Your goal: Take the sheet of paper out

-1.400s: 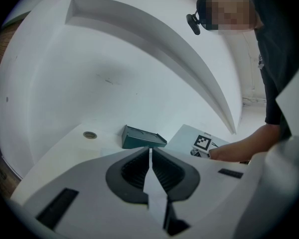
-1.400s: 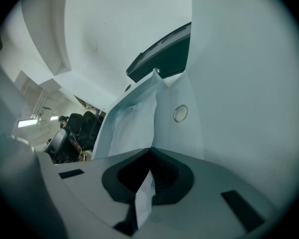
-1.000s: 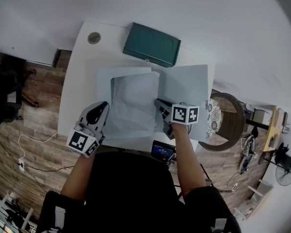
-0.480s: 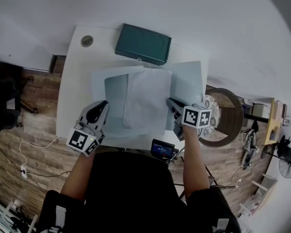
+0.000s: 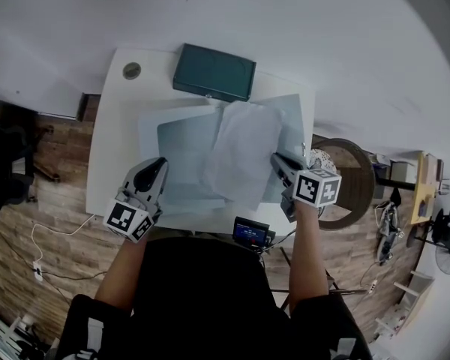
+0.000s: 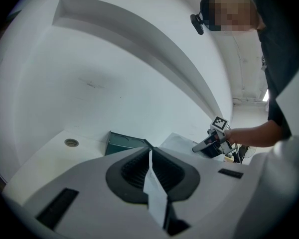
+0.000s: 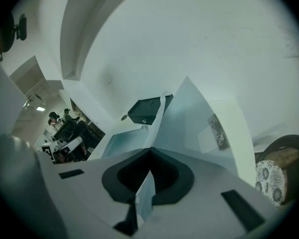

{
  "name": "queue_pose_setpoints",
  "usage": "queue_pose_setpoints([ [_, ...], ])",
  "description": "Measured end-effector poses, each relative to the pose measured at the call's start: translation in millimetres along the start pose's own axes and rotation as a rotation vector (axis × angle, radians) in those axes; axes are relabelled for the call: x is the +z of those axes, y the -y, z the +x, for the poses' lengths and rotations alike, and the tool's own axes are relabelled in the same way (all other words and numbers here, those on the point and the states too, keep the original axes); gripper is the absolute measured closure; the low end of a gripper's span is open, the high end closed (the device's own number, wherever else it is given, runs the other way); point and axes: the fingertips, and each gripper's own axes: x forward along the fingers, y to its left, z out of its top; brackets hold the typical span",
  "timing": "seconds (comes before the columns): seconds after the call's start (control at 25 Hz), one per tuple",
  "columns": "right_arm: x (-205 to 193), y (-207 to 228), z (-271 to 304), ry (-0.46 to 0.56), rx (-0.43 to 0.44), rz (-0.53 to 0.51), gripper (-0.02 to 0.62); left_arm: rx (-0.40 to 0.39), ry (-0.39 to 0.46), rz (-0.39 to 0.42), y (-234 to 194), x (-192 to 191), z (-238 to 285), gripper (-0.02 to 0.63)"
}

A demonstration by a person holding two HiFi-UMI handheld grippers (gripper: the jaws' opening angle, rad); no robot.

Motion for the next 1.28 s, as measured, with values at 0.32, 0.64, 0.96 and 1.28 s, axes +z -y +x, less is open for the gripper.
queue_pose_setpoints([
  [0.32, 25, -17, -22, 0.134, 0.091, -0.047, 0.584, -0.001, 0.018, 0.008, 23, 12, 6, 0.601],
  [0.64, 58, -52, -59, 0.319, 0.137, -0.29, 0.584, 0.021, 0.051, 0.073, 42, 29, 10, 0.601],
  [0.96, 82, -84, -113, 0.575, 0.161, -0.47, 0.584, 0.098, 0.104, 0.145, 53, 57, -6, 0.601],
  [1.28, 69, -105, -166, 0.836, 0.131, -0.528, 0.584, 0.145, 0.166, 0.205, 79, 86, -33, 0.601],
])
